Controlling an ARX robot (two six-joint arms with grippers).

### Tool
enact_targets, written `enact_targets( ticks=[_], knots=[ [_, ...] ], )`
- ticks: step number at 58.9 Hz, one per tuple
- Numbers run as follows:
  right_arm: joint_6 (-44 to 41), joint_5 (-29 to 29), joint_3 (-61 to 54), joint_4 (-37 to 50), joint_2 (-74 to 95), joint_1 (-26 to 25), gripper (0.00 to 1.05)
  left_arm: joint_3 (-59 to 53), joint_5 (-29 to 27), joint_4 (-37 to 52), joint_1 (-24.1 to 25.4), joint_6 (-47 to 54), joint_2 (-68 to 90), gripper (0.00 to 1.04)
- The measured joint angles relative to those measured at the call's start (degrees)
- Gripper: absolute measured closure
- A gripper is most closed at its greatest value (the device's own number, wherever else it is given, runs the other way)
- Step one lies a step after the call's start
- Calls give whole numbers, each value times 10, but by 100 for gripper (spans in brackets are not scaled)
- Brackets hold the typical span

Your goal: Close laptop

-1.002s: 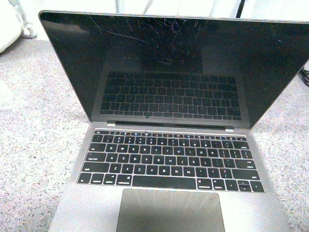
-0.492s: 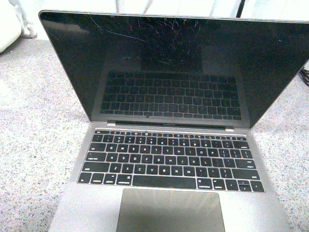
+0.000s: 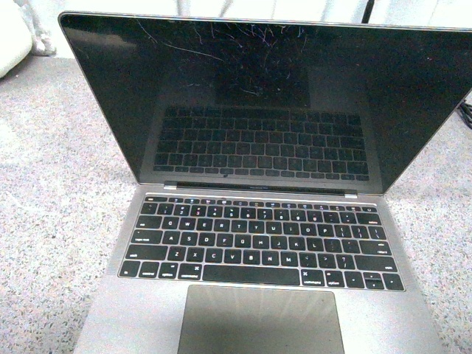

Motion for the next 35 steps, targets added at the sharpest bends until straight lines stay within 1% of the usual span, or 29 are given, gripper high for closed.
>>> enact_targets(
  ticks=[28, 30, 31, 35],
  knots=[
    [0, 0, 0, 0, 0, 0, 9, 0, 0, 0, 0, 0, 0, 7],
    [1, 0, 0, 0, 0, 0, 11, 0, 0, 0, 0, 0, 0, 13],
    [0, 0, 0, 0, 0, 0, 14, 0, 0, 0, 0, 0, 0, 19],
    [0, 0, 0, 0, 0, 0, 26, 0, 0, 0, 0, 0, 0, 29]
  ],
)
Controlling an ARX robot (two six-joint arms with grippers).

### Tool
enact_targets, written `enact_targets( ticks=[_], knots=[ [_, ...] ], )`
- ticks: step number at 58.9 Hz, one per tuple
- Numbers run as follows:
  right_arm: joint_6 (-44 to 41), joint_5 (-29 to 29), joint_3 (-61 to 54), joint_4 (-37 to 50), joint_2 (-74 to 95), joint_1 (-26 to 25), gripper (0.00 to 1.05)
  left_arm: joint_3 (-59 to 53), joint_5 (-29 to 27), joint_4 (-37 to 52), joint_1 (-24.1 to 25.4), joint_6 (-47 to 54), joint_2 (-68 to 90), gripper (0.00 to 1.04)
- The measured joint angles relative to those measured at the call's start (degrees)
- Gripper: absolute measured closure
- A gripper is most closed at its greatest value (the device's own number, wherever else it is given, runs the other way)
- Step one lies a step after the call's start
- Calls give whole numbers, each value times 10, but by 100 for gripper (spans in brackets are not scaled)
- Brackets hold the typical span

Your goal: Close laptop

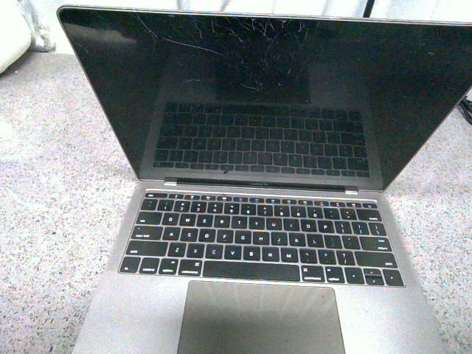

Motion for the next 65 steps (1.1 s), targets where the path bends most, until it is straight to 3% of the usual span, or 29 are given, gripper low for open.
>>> enact_targets(
  ticks=[20, 24, 25, 26, 27, 33, 36, 39, 47, 54, 60, 65],
  knots=[
    [0, 0, 0, 0, 0, 0, 82, 0, 0, 0, 0, 0, 0, 87],
    [0, 0, 0, 0, 0, 0, 97, 0, -1, -1, 0, -3, 0, 101],
    [2, 12, 0, 2, 2, 3, 103, 2, -11, -10, -3, -8, 4, 101],
    [9, 53, 0, 12, 9, 15, 104, 8, -27, -36, -8, -29, 10, 101],
    [22, 142, 0, 38, 28, 45, 103, 10, -31, -50, -11, -37, 16, 101],
    [40, 382, 0, 83, 63, 139, 103, 9, -40, -64, -23, -79, 29, 101],
    [46, 452, 0, 83, 69, 158, 103, 10, -38, -63, -21, -87, 28, 101],
    [52, 480, 0, 80, 70, 163, 103, 10, -32, -63, -14, -93, 28, 101],
    [64, 489, 2, 68, 74, 170, 103, 15, -8, -63, 14, -106, 33, 101],
    [56, 450, 20, 84, 101, 166, 103, 36, 4, -59, 14, -108, 51, 101],
    [31, 385, 40, 141, 153, 139, 103, 58, 5, -18, -11, -101, 90, 101],
    [-3, 292, 59, 206, 235, 91, 103, 80, 0, 39, -47, -92, 158, 101]
  ],
)
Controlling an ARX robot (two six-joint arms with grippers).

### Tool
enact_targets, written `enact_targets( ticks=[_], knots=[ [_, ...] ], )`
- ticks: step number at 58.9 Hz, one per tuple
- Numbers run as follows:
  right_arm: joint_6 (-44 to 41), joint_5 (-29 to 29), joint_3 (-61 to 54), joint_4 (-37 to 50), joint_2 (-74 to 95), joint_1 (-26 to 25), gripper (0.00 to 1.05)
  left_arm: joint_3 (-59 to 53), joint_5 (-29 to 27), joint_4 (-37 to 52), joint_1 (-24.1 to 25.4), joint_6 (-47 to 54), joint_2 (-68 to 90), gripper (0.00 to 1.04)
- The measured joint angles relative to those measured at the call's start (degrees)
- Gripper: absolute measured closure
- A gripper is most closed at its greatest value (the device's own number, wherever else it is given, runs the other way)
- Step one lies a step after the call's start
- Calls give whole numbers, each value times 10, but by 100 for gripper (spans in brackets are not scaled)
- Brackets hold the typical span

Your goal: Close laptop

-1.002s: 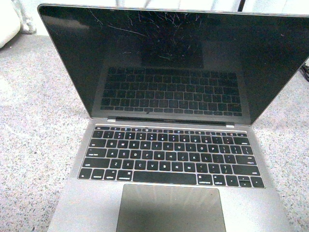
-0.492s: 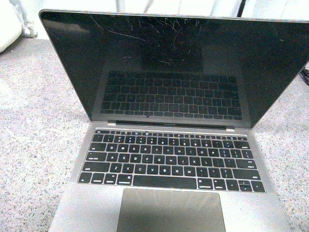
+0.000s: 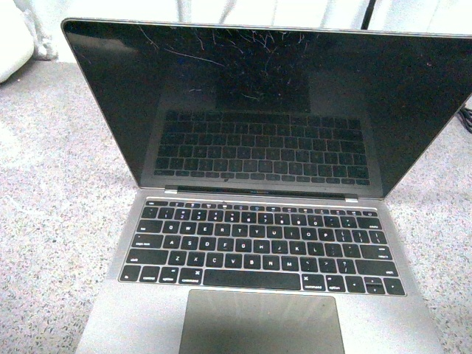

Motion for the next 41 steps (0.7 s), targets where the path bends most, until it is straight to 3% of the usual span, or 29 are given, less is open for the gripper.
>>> enact_targets(
  ticks=[6, 19, 41],
  knots=[
    [-33, -83, 20, 62, 91, -41, 103, 30, -8, 58, -30, 5, 83, 101],
    [-89, -201, 84, 155, 268, -94, 103, 119, -29, 148, -63, 19, 250, 101],
    [-159, -304, 263, 139, 453, -118, 103, 242, -7, 190, -93, 96, 431, 101]
  ],
)
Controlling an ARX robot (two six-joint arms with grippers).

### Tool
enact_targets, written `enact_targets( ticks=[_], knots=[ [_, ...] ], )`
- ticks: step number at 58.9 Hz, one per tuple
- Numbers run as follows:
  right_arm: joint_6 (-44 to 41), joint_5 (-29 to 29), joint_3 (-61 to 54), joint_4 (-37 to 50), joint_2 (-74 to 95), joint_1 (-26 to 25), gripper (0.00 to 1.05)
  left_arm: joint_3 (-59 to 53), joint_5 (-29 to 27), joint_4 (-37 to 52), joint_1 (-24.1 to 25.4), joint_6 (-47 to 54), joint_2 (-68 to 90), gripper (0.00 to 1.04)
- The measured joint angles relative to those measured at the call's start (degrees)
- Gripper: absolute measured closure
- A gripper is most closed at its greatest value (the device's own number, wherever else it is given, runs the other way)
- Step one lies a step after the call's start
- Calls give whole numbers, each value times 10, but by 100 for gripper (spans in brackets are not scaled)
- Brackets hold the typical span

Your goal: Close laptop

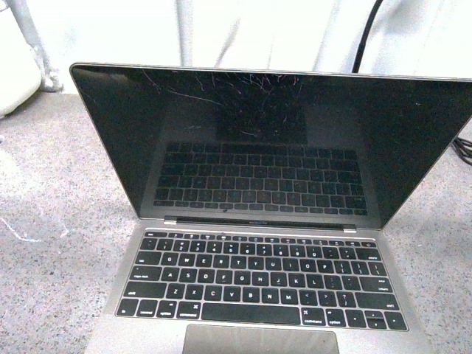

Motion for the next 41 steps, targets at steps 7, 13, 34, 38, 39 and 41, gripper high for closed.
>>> enact_targets(
  ticks=[7, 13, 34, 38, 39, 41],
  knots=[
    [-12, -32, 46, -23, 46, 12, 103, 36, 28, -5, -12, 29, 54, 101],
    [-24, -60, 81, -37, 84, 29, 103, 61, 49, -9, -23, 59, 89, 101],
    [-18, -97, 162, -52, 192, 94, 103, 125, 74, 0, -25, 133, 202, 101],
    [-11, -96, 168, -50, 209, 107, 103, 132, 73, 11, -28, 133, 219, 101],
    [-10, -95, 169, -50, 211, 108, 103, 132, 72, 14, -29, 134, 224, 101],
    [-6, -95, 170, -49, 219, 114, 103, 132, 72, 19, -31, 137, 232, 101]
  ],
)
